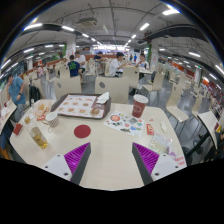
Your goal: Pour water
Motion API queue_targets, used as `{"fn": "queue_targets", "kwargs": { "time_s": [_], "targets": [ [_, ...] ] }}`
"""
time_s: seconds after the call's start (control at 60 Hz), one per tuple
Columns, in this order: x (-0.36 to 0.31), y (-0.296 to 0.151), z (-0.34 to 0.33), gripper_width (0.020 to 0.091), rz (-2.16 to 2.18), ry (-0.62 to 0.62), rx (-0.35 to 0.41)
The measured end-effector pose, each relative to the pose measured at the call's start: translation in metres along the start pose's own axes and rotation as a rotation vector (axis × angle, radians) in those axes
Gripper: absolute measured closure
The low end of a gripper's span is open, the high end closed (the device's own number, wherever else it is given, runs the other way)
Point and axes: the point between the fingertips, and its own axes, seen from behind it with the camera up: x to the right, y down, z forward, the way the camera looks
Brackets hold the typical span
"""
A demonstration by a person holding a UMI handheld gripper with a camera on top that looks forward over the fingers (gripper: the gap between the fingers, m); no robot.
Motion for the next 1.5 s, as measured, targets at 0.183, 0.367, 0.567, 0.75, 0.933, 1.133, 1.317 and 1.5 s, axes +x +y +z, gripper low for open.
{"fn": "queue_targets", "kwargs": {
  "time_s": [0.183, 0.367, 0.567, 0.75, 0.933, 1.133, 1.317, 1.5],
  "targets": [
    [-0.021, 0.018, -0.008, 0.0256, -0.040, 0.026, -0.003],
    [-0.071, 0.048, -0.024, 0.0255, -0.056, 0.023, -0.016],
    [-0.174, 0.080, -0.035, 0.0257, -0.050, -0.039, -0.032],
    [-0.277, 0.080, -0.014, 0.0253, -0.004, -0.094, 0.008],
    [-0.333, 0.049, 0.034, 0.0251, 0.046, -0.079, 0.092],
    [-0.341, 0.016, 0.097, 0.0302, 0.088, -0.014, 0.172],
    [-0.340, 0.008, 0.121, 0.0613, 0.043, 0.021, 0.209],
    [-0.339, 0.001, 0.117, 0.0706, 0.014, 0.028, 0.185]
  ]
}}
